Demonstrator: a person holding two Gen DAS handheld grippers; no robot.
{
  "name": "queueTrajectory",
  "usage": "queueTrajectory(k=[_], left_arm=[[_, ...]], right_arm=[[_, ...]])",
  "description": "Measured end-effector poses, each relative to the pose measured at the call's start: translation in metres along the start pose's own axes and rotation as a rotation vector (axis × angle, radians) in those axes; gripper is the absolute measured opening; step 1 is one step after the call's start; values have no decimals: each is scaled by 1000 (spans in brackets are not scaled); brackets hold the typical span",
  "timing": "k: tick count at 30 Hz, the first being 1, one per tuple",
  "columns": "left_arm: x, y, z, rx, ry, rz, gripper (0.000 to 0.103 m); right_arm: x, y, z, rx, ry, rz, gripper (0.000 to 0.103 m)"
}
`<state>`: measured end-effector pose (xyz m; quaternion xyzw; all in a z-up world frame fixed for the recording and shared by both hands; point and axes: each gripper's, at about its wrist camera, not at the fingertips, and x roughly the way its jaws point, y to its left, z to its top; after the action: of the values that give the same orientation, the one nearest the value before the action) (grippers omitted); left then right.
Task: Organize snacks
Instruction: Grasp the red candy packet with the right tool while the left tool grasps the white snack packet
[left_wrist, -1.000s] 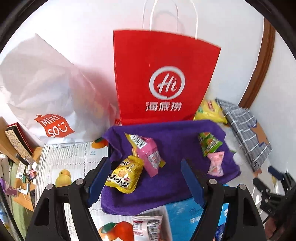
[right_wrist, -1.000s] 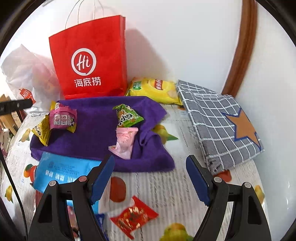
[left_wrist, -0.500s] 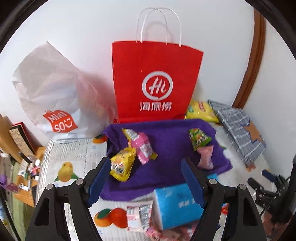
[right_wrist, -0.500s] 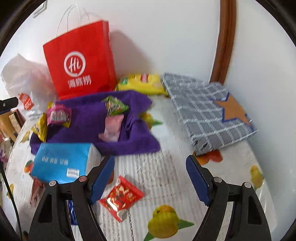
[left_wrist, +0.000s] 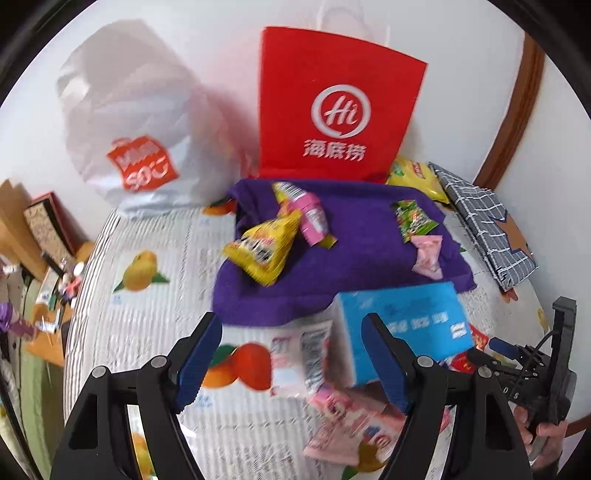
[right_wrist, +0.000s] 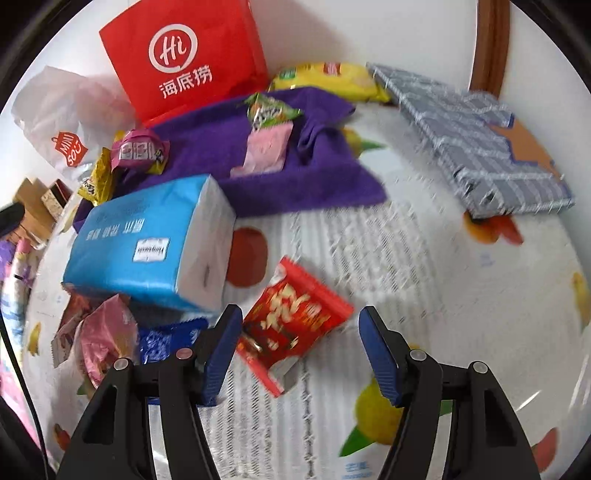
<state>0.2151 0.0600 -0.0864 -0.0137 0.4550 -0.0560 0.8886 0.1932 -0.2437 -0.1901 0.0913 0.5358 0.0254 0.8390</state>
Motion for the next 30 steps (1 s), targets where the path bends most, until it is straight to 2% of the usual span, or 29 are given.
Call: queueTrajectory(k=[4, 8, 10, 12, 15, 30], left_arm=[[1, 16, -10, -40, 10, 20, 77], [5, 29, -19, -72, 33, 24, 77], [10, 32, -23, -84, 50, 28, 77], [15, 32, -25, -90, 64, 20, 77], [26, 28, -27, -73, 90, 9, 77], [84, 11, -33, 5, 192, -101, 77]], right_arm=[[9, 3, 2, 23, 5, 18, 66], [15, 11, 5, -9, -12, -26, 66], [18, 16, 5, -57, -19, -80, 63], [20, 19, 5, -96, -31, -120, 52], [18, 16, 4, -106, -38, -110, 48], [18, -2, 8, -84, -52, -122, 48]])
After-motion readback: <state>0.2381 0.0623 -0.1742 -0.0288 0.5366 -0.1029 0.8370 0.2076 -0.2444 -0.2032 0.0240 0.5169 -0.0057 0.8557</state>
